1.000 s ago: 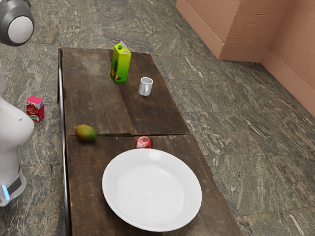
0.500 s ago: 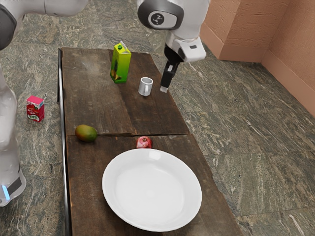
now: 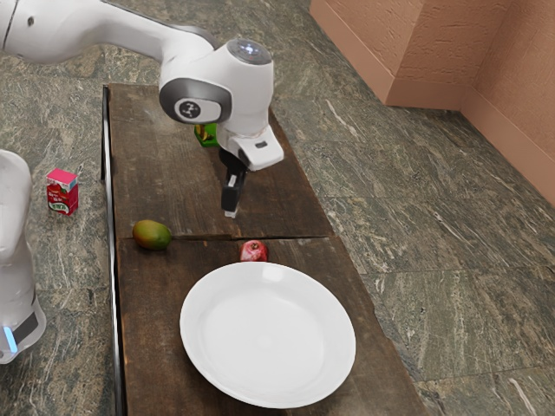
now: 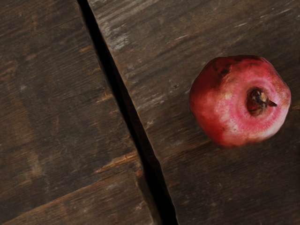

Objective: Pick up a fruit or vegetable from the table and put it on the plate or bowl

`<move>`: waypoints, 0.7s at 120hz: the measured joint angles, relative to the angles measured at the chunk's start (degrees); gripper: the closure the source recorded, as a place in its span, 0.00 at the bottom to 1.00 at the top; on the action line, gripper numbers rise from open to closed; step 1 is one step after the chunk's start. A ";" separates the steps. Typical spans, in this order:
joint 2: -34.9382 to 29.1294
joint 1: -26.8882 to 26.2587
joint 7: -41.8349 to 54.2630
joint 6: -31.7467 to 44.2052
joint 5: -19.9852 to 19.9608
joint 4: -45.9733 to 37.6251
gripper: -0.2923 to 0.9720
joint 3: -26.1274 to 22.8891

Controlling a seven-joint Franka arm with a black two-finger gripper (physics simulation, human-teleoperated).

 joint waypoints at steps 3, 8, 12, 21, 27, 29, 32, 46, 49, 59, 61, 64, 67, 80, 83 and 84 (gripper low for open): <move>-0.76 0.00 -0.27 1.32 -0.25 -1.35 0.24 -0.01; -1.54 -0.05 -0.68 3.09 -0.80 -2.90 0.24 -0.12; -1.84 -0.15 -0.97 3.92 -1.51 -3.52 0.25 -0.24; -2.06 -0.39 -1.58 3.30 -4.38 -4.03 0.25 -0.47; -1.98 -0.52 -1.97 1.86 -6.32 -4.18 0.25 -0.56; -1.95 -0.57 -2.09 1.30 -6.82 -4.22 0.25 -0.57; -1.59 -0.62 -2.26 0.39 -7.46 -4.07 0.25 -0.48; 1.58 -0.68 -2.74 -2.75 -9.19 -2.95 0.25 1.59; 1.76 -0.69 -2.81 -3.25 -9.36 -2.89 0.25 1.74; 2.35 -0.70 -3.03 -4.44 -9.64 -2.93 0.25 1.86; 2.44 -0.70 -3.07 -4.66 -9.67 -3.00 0.25 1.84; 2.51 -0.67 -3.13 -5.09 -9.71 -3.09 0.25 1.81; 2.42 -0.61 -3.19 -5.68 -9.74 -3.15 0.25 1.73; 0.53 0.52 -3.43 -8.58 -10.08 -3.22 0.25 -0.26; 0.17 1.52 -3.48 -9.33 -10.35 -3.23 0.25 -1.46; 0.04 1.96 -3.49 -9.59 -10.46 -3.24 0.25 -1.99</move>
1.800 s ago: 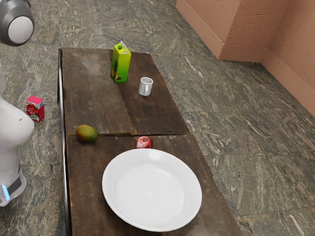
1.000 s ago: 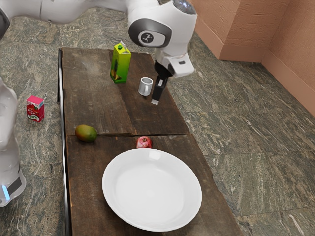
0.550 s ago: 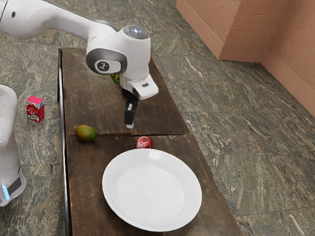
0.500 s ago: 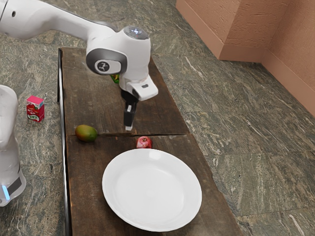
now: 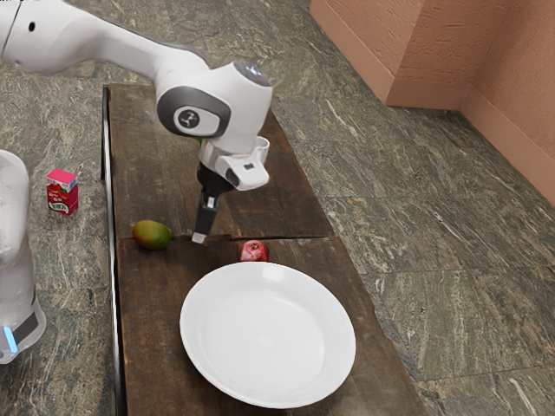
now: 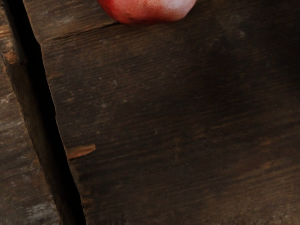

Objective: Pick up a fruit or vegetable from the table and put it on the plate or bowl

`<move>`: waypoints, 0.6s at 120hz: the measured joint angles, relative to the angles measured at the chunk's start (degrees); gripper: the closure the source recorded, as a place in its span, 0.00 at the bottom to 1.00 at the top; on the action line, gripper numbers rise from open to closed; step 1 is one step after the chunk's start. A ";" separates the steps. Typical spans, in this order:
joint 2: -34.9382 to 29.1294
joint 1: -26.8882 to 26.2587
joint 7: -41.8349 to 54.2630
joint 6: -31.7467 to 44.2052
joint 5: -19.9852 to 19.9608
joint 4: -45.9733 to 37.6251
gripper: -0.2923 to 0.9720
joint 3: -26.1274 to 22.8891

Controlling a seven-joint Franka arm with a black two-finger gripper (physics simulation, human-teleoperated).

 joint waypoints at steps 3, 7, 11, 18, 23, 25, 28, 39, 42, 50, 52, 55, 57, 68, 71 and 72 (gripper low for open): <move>-0.53 1.31 -0.04 -0.88 -0.43 -0.03 0.25 -1.73; -1.25 2.57 -0.09 -2.04 -0.91 -0.08 0.25 -3.36; -2.16 4.37 -0.12 -3.33 -1.48 -0.16 0.25 -5.41; -3.79 6.37 -0.10 -5.40 -2.50 -0.44 0.25 -7.97; -4.94 6.82 -0.08 -6.69 -3.02 -0.63 0.25 -8.69; -5.30 6.89 -0.07 -7.15 -3.19 -0.73 0.25 -8.84; -5.86 6.96 -0.06 -7.78 -3.40 -0.90 0.25 -8.96; -7.75 7.01 -0.01 -9.49 -3.90 -1.51 0.25 -9.09; -8.55 6.91 0.00 -9.83 -3.98 -1.90 0.25 -9.10; -11.39 6.60 0.01 -10.59 -4.13 -3.13 0.25 -9.12; -12.07 6.57 0.02 -10.75 -4.16 -3.47 0.25 -9.12; -13.06 6.53 0.03 -10.95 -4.20 -4.00 0.25 -9.13; -13.73 6.52 0.03 -11.07 -4.23 -4.41 0.25 -9.13; -16.75 6.44 0.05 -11.59 -4.57 -6.43 0.25 -9.13; -17.29 6.42 0.06 -11.70 -4.69 -6.87 0.25 -9.13; -17.43 6.42 0.06 -11.74 -4.73 -7.01 0.25 -9.13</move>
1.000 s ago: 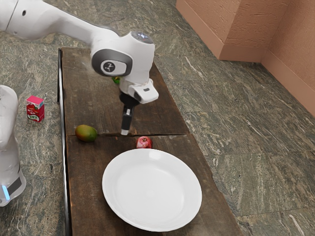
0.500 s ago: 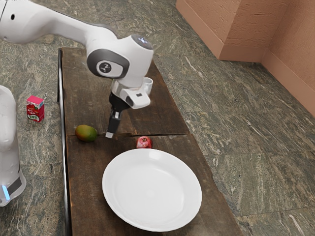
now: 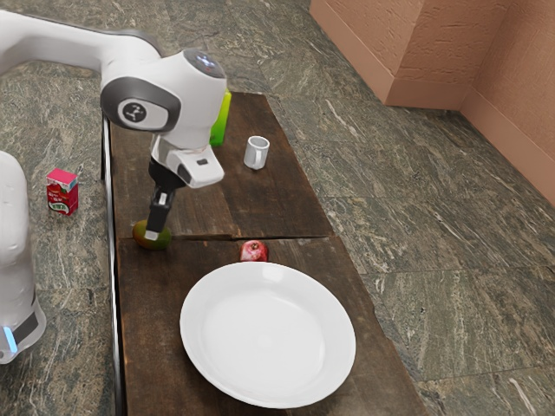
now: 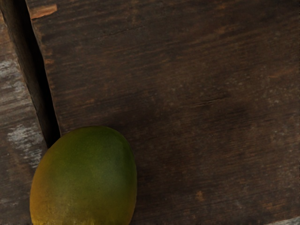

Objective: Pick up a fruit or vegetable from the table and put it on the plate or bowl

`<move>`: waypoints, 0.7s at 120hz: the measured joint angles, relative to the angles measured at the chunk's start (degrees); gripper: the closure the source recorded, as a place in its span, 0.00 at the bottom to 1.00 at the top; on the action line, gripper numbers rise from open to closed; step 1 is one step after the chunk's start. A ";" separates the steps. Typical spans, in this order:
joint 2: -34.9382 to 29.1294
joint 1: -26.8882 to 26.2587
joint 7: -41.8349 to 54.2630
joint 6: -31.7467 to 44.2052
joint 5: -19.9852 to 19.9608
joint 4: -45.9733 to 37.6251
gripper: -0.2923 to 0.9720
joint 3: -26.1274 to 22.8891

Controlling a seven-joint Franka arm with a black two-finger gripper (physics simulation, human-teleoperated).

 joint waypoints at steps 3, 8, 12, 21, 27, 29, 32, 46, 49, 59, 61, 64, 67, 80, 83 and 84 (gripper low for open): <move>-0.50 -0.10 0.01 -0.03 -0.09 -0.35 0.25 0.00; -1.18 -0.39 0.02 0.13 -0.21 -0.86 0.25 0.00; -1.51 -0.51 0.05 0.61 -0.29 -1.46 0.25 0.02; -1.79 -0.66 0.19 1.63 -0.54 -2.64 0.25 0.07; -1.84 -0.70 0.28 1.73 -0.81 -3.10 0.25 0.09; -1.85 -0.71 0.31 1.67 -0.91 -3.21 0.25 0.12; -1.86 -0.71 0.35 1.53 -1.13 -3.34 0.25 0.14; -1.92 -0.71 0.50 0.10 -2.21 -3.75 0.25 1.44; -1.94 -0.72 0.52 -0.22 -2.36 -3.89 0.25 1.61; -1.73 -0.76 0.62 0.05 -2.70 -5.27 0.25 2.38; -1.62 -0.78 0.64 0.46 -2.74 -5.52 0.25 2.56; -1.49 -0.78 0.68 1.14 -2.80 -5.86 0.25 2.75; -1.40 -0.75 0.71 1.93 -2.83 -6.09 0.25 2.87; -1.17 -0.60 0.82 5.45 -2.89 -6.54 0.25 3.05; -1.14 -0.52 0.84 6.16 -2.87 -6.68 0.25 3.06; -1.13 -0.50 0.84 6.39 -2.86 -6.72 0.25 3.06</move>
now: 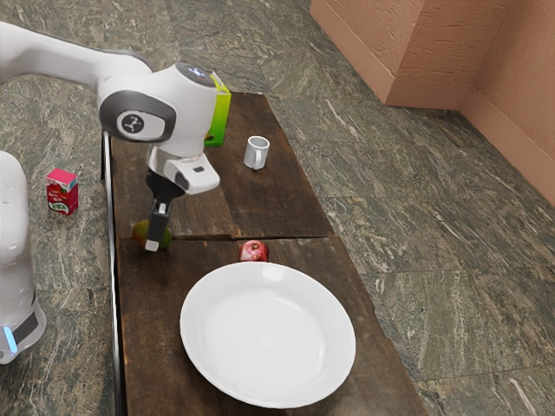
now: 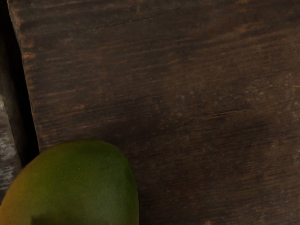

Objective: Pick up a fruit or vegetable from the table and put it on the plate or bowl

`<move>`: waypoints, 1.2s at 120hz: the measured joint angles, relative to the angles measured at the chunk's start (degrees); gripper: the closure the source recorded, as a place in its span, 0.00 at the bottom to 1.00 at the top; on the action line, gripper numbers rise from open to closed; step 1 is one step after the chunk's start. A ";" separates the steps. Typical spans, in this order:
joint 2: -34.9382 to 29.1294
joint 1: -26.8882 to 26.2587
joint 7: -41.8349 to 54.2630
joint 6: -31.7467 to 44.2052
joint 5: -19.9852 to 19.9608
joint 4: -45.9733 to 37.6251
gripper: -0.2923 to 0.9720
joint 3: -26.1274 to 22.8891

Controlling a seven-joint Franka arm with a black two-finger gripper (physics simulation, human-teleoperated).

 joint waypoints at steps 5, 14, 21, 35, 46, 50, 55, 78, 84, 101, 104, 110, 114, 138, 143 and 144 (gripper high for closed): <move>0.02 0.09 0.03 0.96 0.02 -0.28 0.25 0.02; -0.14 0.04 0.10 1.80 0.13 -0.52 0.25 0.74; -0.22 -0.06 0.15 2.18 0.33 -0.57 0.25 1.82; 0.03 -0.55 0.23 2.40 0.55 -0.95 0.25 2.27; 0.04 -0.71 0.28 1.08 0.63 -1.23 0.25 2.37; 0.04 -0.69 0.30 0.70 0.64 -1.26 0.24 2.38; 0.08 -0.64 0.32 0.39 0.66 -1.28 0.24 2.38; 0.07 -0.50 0.38 -0.18 2.42 -1.22 0.24 4.42; 0.28 -0.55 0.39 0.24 2.84 -1.28 0.24 4.79; 1.72 -0.66 0.41 3.18 3.41 -1.57 0.25 5.05; 1.78 -0.63 0.41 3.55 3.46 -1.81 0.25 5.08; 1.86 -0.60 0.41 4.08 3.50 -2.40 0.25 5.32; 2.03 -0.59 0.41 4.43 3.50 -2.93 0.25 5.77; 2.85 -0.57 0.42 6.38 3.48 -3.94 0.25 6.31; 3.04 -0.53 0.42 7.06 3.47 -4.24 0.25 6.32; 3.08 -0.53 0.42 7.19 3.47 -4.30 0.25 6.32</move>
